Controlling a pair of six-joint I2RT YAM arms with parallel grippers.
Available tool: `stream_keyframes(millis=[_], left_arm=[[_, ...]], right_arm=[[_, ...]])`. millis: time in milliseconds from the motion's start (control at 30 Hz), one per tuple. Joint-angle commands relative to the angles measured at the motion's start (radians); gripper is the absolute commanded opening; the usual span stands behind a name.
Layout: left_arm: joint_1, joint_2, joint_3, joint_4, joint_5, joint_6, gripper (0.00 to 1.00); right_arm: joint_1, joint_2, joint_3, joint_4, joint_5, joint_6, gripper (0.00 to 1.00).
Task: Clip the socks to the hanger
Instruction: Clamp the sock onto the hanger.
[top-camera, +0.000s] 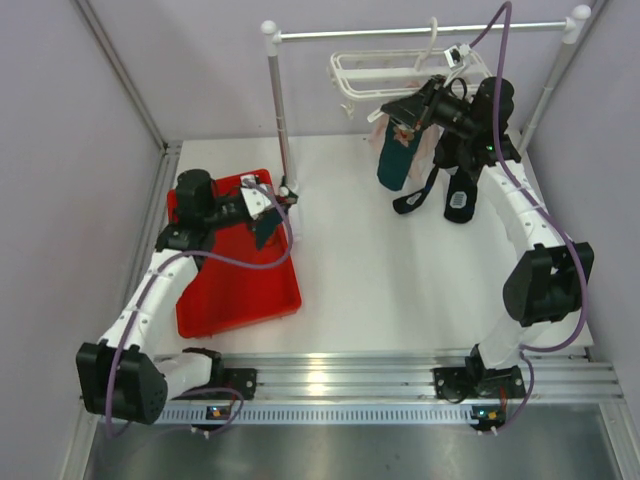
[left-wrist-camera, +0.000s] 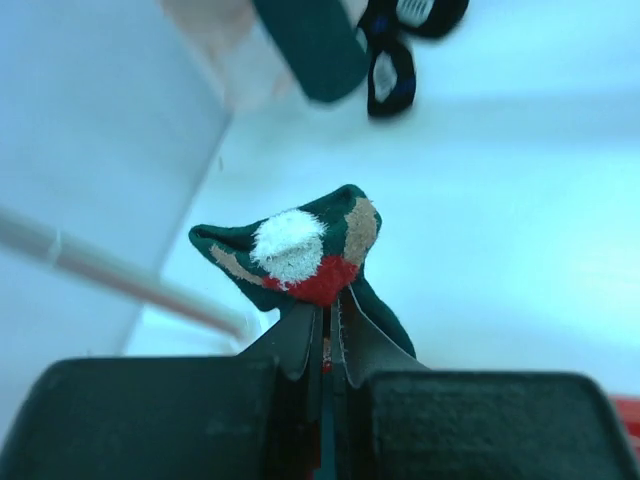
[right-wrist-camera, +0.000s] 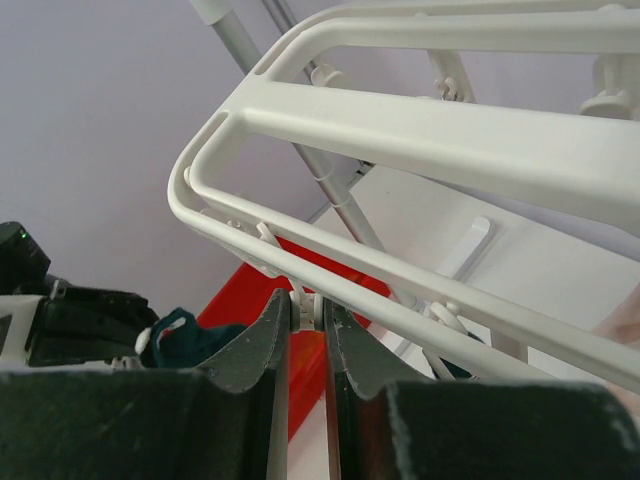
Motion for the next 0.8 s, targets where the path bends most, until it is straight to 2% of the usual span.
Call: stream_keyframes(millis=[0, 67, 100, 200, 367, 600, 767], left_arm=[[-0.108, 0.041, -0.061, 0.488, 0.064, -0.007, 0.0], [-0.164, 0.107, -0.036, 0.578, 0.027, 0.012, 0.0], [-0.18, 0.131, -0.018, 0.682, 0.012, 0.007, 0.0], [-0.232, 0.238, 0.022, 0.86, -0.036, -0.007, 0.0], [-0.316, 0.426, 0.072, 1.079, -0.096, 0.074, 0.0], [-0.378, 0.596, 0.244, 1.11, -0.15, 0.096, 0.0], [-0.41, 0.63, 0.318, 1.08, -0.173, 0.113, 0.0]], right_arm=[[-0.006, 0.003, 0.062, 0.043, 0.0, 0.015, 0.0], [-0.006, 0.007, 0.063, 0.046, 0.0, 0.018, 0.0], [-0.006, 0.009, 0.063, 0.05, -0.001, 0.021, 0.0], [-0.006, 0.009, 0.063, 0.057, -0.003, 0.026, 0.0], [-0.006, 0.009, 0.063, 0.06, -0.009, 0.024, 0.0], [-0.006, 0.007, 0.065, 0.057, -0.014, 0.009, 0.0], [-0.006, 0.012, 0.057, 0.061, -0.014, 0.012, 0.0]])
